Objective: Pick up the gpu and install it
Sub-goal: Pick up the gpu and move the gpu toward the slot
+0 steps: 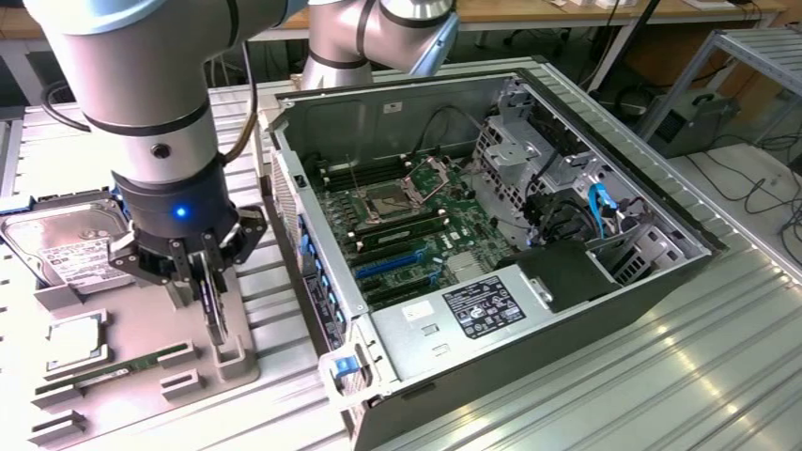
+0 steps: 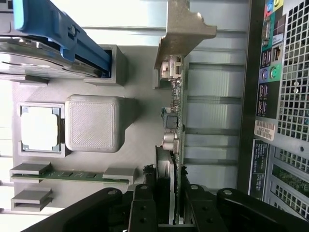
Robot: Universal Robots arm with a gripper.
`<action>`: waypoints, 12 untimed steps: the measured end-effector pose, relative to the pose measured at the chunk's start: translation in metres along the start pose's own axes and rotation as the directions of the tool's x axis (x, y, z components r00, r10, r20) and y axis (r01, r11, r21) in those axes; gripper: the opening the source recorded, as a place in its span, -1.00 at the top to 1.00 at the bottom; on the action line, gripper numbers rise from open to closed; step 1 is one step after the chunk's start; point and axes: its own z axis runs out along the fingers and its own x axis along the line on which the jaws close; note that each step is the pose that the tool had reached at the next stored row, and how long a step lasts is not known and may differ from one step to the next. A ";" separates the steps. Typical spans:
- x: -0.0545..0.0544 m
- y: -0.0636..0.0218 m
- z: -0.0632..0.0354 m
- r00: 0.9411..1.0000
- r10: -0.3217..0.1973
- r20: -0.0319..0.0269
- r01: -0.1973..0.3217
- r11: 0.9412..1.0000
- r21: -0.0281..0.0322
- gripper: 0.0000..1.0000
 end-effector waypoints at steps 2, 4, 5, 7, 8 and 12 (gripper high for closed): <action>0.000 -0.0001 -0.0020 1.000 0.000 0.000 0.000 1.000 0.000 0.44; 0.000 -0.0001 -0.0039 1.000 0.000 0.000 0.000 1.000 0.000 0.44; 0.000 -0.0002 -0.0048 1.000 0.000 0.000 0.000 1.000 0.000 0.44; 0.000 -0.0002 -0.0062 1.000 0.000 0.000 0.000 1.000 0.000 0.44; 0.000 -0.0002 -0.0072 1.000 0.000 0.000 0.000 1.000 0.000 0.44; 0.000 -0.0004 -0.0100 1.000 0.000 0.000 0.000 1.000 0.000 0.44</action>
